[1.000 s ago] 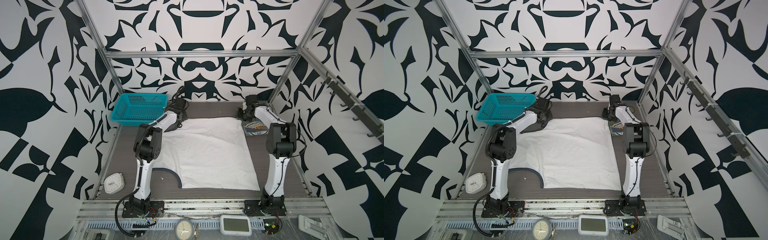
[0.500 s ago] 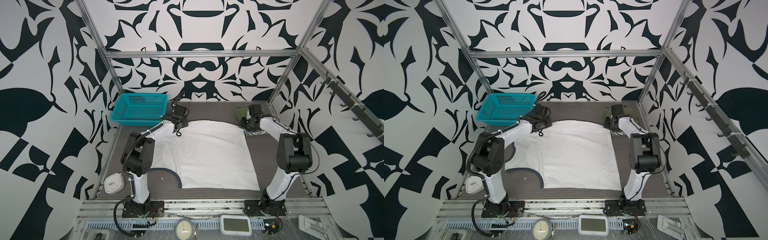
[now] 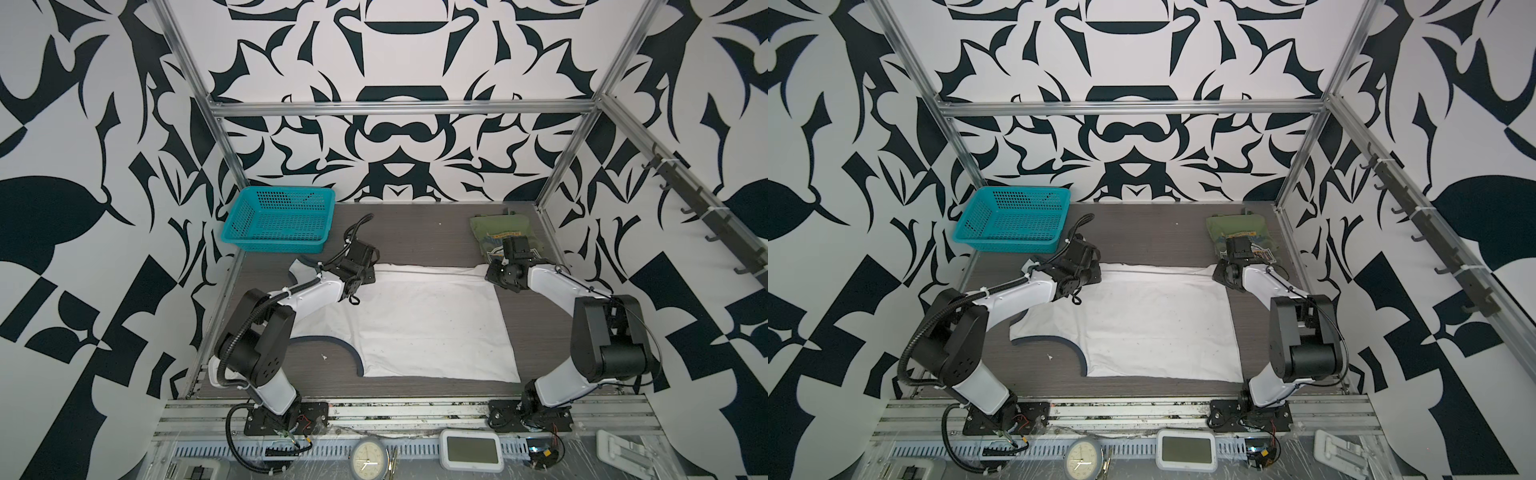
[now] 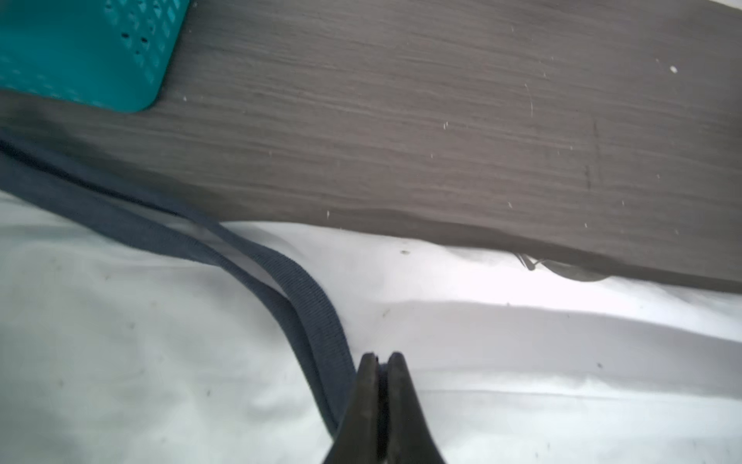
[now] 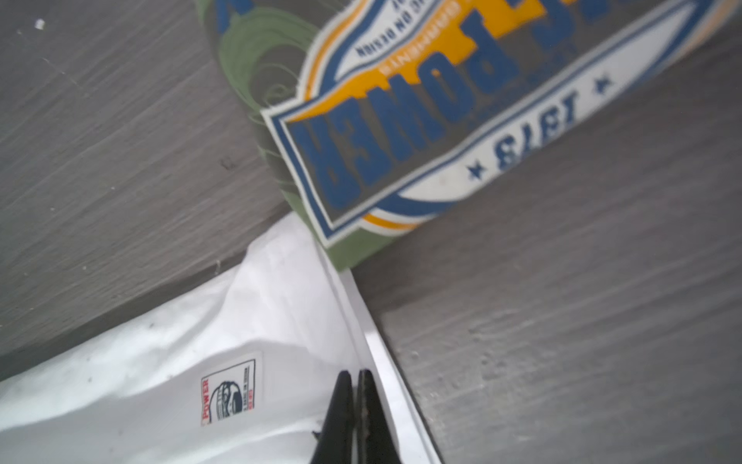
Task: Fold and stack tank tops
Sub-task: Fold the tank top at the center of the table.
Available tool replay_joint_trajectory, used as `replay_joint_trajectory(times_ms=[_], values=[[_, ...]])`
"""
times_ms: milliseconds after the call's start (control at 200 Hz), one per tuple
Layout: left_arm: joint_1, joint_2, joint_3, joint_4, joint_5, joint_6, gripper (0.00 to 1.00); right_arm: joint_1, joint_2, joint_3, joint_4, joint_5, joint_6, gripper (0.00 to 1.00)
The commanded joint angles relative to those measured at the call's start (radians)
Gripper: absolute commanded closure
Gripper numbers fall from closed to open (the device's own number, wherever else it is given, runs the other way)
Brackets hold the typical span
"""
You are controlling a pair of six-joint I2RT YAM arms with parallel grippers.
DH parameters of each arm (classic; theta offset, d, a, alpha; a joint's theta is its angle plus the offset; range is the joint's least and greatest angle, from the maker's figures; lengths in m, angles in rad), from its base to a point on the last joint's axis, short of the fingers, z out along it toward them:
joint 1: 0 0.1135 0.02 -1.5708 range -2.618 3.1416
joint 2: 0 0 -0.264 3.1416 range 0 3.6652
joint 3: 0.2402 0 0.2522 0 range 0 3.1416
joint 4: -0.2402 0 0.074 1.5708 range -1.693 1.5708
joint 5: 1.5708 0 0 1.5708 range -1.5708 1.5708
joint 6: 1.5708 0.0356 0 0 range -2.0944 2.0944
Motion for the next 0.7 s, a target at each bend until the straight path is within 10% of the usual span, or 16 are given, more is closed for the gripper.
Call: replay_joint_trajectory(times_ms=[0,120,370,695], values=[[-0.024,-0.042,-0.069,0.040,-0.012,-0.036,0.93,-0.003,-0.044,-0.037,0.025,0.064,0.040,1.00],[-0.059,-0.082,-0.158,0.053,-0.025,-0.084,0.90,-0.014,-0.048,-0.069,0.016,0.055,0.053,0.97],[-0.082,-0.213,-0.237,0.035,-0.055,-0.135,0.55,-0.029,-0.166,-0.064,-0.070,0.067,0.080,0.45],[-0.082,-0.043,0.023,-0.084,0.036,-0.088,0.46,0.075,-0.112,0.047,-0.073,-0.097,0.015,0.41]])
